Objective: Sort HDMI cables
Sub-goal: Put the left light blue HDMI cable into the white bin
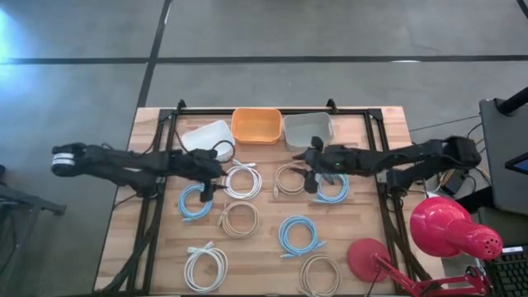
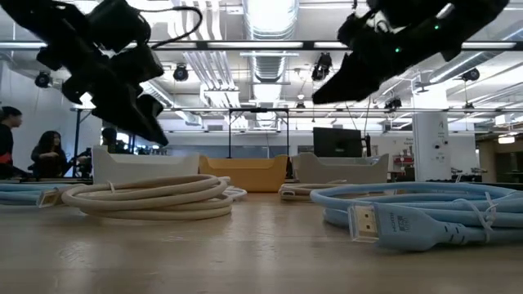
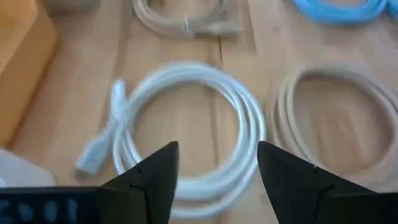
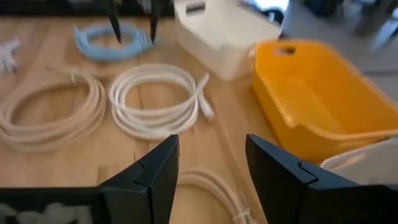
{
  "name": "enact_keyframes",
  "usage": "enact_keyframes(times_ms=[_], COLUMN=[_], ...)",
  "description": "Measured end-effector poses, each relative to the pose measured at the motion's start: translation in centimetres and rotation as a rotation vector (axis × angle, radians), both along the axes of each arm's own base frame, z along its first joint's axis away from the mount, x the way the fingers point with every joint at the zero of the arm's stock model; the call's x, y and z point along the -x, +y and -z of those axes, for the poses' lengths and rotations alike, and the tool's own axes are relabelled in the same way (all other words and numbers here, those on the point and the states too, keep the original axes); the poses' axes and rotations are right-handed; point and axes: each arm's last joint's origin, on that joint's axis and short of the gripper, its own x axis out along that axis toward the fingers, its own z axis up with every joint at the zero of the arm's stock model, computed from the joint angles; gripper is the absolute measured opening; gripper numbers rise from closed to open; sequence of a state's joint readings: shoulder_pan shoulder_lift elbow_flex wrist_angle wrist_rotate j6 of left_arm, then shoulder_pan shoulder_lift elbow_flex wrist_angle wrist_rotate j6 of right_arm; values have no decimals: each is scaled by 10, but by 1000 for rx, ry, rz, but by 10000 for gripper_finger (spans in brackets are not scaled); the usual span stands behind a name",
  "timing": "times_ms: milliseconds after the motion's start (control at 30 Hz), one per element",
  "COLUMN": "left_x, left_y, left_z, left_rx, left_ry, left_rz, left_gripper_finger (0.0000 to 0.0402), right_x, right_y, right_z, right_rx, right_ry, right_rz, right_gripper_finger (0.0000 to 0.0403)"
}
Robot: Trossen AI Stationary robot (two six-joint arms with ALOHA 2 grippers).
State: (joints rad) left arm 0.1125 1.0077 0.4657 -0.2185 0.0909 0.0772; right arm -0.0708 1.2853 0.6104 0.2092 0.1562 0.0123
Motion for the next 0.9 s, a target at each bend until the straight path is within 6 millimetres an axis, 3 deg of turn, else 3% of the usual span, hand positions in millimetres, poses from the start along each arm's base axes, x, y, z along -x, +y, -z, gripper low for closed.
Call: enact_keyframes(times_ms=[233, 533, 733, 900], left_x=[12, 13, 16, 15], left_y=[-13, -36, -46, -47], left_z=[-10, -33, -12, 14], left_rx=[155, 358, 514, 534], left_ry=[365, 434, 569, 662], left_rz=[-108, -297, -433, -535], left_gripper_finger=[220, 220, 220, 220], right_x=[-21, -33, -31, -27], right_y=[-2, -3, -3, -3], right_z=[17, 15, 10, 1], right_rx=[-18, -19, 29, 95], right_ry=[101, 130, 141, 124], right_rz=[7, 7, -21, -55], right_gripper_finger=[183, 185, 185, 185])
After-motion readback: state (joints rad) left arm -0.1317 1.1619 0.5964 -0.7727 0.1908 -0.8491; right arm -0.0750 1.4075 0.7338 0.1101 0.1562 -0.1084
